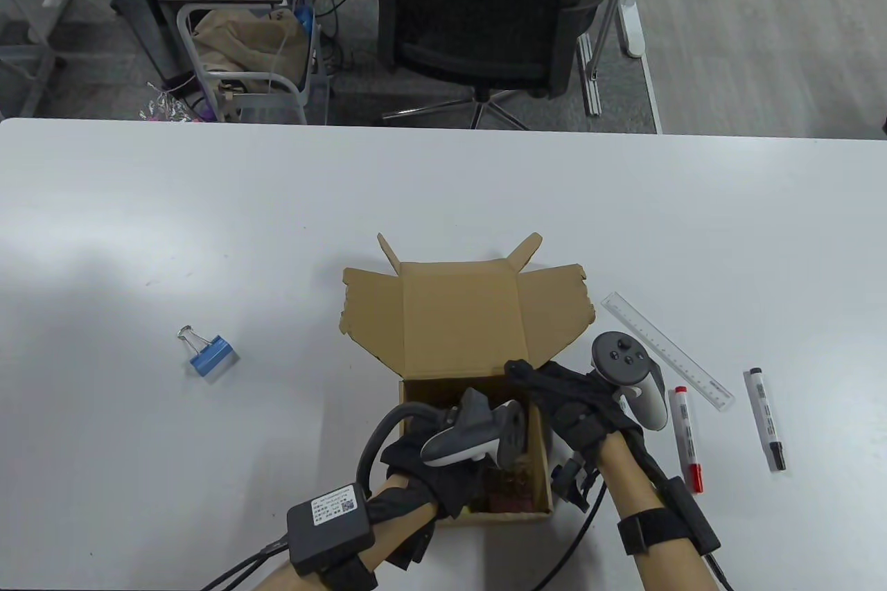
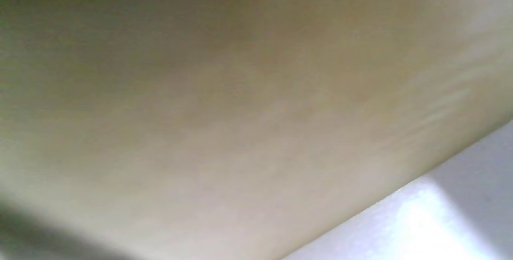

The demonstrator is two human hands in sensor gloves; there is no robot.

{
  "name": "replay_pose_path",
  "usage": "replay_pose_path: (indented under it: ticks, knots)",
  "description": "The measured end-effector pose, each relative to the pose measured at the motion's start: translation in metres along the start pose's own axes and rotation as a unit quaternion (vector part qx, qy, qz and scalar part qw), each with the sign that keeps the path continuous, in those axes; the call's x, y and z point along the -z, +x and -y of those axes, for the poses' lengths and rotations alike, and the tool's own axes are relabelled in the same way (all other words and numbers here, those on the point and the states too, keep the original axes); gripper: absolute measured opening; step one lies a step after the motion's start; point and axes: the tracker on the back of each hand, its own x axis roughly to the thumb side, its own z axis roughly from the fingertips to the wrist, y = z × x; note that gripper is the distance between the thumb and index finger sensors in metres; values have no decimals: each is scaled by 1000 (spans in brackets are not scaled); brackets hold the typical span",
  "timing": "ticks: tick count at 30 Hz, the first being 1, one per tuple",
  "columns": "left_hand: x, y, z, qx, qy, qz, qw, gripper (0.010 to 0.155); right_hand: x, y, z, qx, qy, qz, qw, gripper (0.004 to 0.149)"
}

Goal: Open four flaps of mailer box and unpack office supplies

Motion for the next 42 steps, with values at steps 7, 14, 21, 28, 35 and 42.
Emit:
replay_pose_path:
  ticks: [7,14,21,28,35,42]
  knots:
    - [-4,-1,-1,-39,10,31,999,50,0,0,0,0,-1,0,1000,63]
    - [0,-2,3,-70,28,47,996,43,-1,0,0,0,-1,0,1000,63]
    - [-12,-2,-6,-48,48,40,997,54,-1,0,0,-1,-1,0,1000,63]
    - [-32,-9,-24,-29,65,32,997,55,-1,0,0,-2,-1,-1,1000,63]
    - [-52,-14,-37,-45,120,42,991,55,-1,0,1,-1,-2,-1,1000,63]
    - [-101,-62,-77,-116,233,34,965,55,-1,0,1,0,-2,-1,1000,63]
